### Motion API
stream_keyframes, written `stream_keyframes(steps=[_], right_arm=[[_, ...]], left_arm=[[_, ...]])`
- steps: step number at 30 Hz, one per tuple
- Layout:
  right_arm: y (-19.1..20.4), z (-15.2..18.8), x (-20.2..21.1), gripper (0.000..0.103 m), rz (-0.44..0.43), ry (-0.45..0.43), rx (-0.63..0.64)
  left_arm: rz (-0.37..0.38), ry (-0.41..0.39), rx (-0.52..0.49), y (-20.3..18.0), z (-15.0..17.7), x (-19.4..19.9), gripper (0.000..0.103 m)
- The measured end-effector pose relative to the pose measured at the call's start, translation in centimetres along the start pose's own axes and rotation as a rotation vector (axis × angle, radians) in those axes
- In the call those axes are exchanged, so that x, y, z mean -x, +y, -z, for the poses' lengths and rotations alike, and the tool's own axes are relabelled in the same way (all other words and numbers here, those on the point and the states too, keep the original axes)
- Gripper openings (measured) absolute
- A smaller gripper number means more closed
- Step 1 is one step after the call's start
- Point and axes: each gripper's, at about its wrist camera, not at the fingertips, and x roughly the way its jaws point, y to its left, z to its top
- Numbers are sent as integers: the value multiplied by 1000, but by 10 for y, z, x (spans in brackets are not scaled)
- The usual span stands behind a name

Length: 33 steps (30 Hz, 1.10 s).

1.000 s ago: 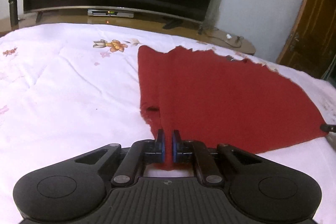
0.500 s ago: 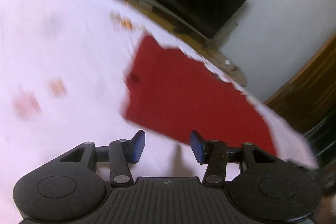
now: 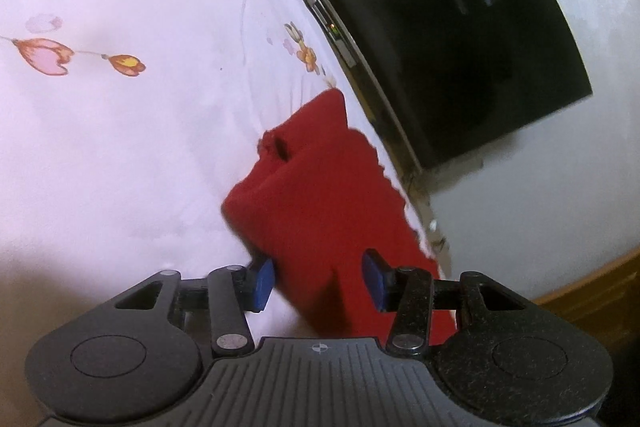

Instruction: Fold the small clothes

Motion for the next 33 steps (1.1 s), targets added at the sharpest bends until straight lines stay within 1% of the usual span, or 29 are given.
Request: stream_keyframes(steps=[4,6,7,8,9,11,13,16,18,20,22,23,24,26,29,31,32,33], right_arm=[[4,-3,-7,27,-17,9,6],[7,-6,-11,27,-29,11,1],[9,-8,-14,27,-36,11,1],[12,-11,-18,25,-44,9,1],[16,-14,-22,24,-51,10,4],[29,-23,-34,15,-57,12,28],[47,-32,-49,10,-48,5,78],[71,-42,-69,8,-52,-10,133],[84,-42,-79,7,-59,-12,159],[94,-40,-91,7,-42,-14,196],[97,-38,-105,5,-22,5,221],[98,-35,-115,4,2,40,231],[96,-32,-121,3,7,55,238],[95,-28,-121,3,4,29,261],[98,-31,-117,3,16,45,273],[98,-34,-109,6,8,12,245],[97,-34,-110,5,9,6,232],[94,-33,-115,5,8,35,211]], left_arm=[[32,-13,53,4,-8,-10,47],[36,-19,69,3,-11,-13,46],[23,-20,67,2,-11,-15,35],[-16,-14,58,2,-11,-17,15],[-46,-6,57,5,-12,-21,11],[-9,-19,73,9,-11,-22,11],[-5,-19,46,6,-10,-21,9],[2,-31,47,6,-9,-21,9],[2,-37,39,6,-9,-21,9],[4,-39,34,6,-9,-26,9],[1,-37,20,6,-11,-28,9],[-1,-37,8,7,-12,-29,9],[-3,-35,0,6,-13,-28,9],[-5,-31,-3,7,-12,-24,9],[-9,-32,-8,6,-12,-23,9],[-8,-33,-8,6,-11,-22,9],[-10,-32,-9,5,-11,-22,9],[-10,-30,-8,5,-12,-22,9]])
